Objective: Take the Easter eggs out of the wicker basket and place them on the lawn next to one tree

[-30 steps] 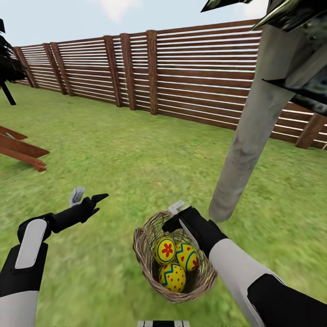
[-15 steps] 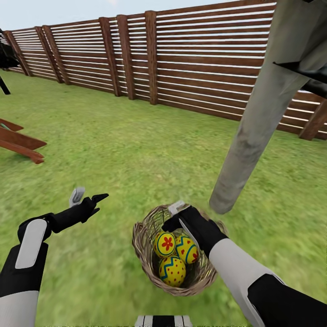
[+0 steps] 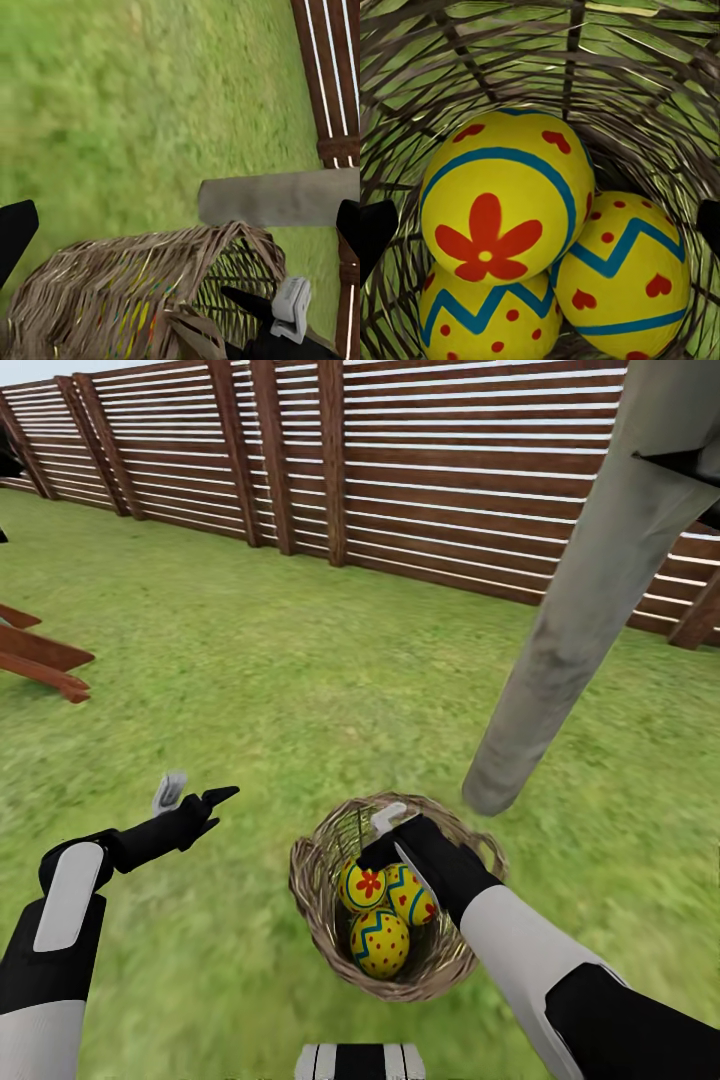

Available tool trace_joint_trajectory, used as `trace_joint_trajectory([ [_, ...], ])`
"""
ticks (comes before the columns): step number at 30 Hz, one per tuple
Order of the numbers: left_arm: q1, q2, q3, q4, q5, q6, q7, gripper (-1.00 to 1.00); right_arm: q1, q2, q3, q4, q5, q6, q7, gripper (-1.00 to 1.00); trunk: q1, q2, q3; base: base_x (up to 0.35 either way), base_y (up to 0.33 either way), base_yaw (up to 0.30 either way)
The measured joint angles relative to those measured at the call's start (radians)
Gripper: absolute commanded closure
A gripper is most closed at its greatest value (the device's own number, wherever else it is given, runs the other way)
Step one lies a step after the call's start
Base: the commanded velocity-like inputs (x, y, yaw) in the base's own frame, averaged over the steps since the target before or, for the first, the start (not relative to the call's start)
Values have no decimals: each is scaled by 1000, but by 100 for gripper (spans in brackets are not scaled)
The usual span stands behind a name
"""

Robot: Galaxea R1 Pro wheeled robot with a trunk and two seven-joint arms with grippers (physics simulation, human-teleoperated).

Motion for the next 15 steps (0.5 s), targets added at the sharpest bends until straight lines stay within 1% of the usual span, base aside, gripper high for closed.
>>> trace_joint_trajectory([
  [13, 0, 2, 0, 0, 1, 1, 0, -100, 1, 0, 0, -10, -3, -16, 3, -100, 6, -3, -50, 0, 0, 0],
  [15, 0, 2, 0, 0, 1, 1, 0, -100, 1, 0, 0, -12, -3, -17, 3, -100, 6, -3, -50, 0, 0, 0],
])
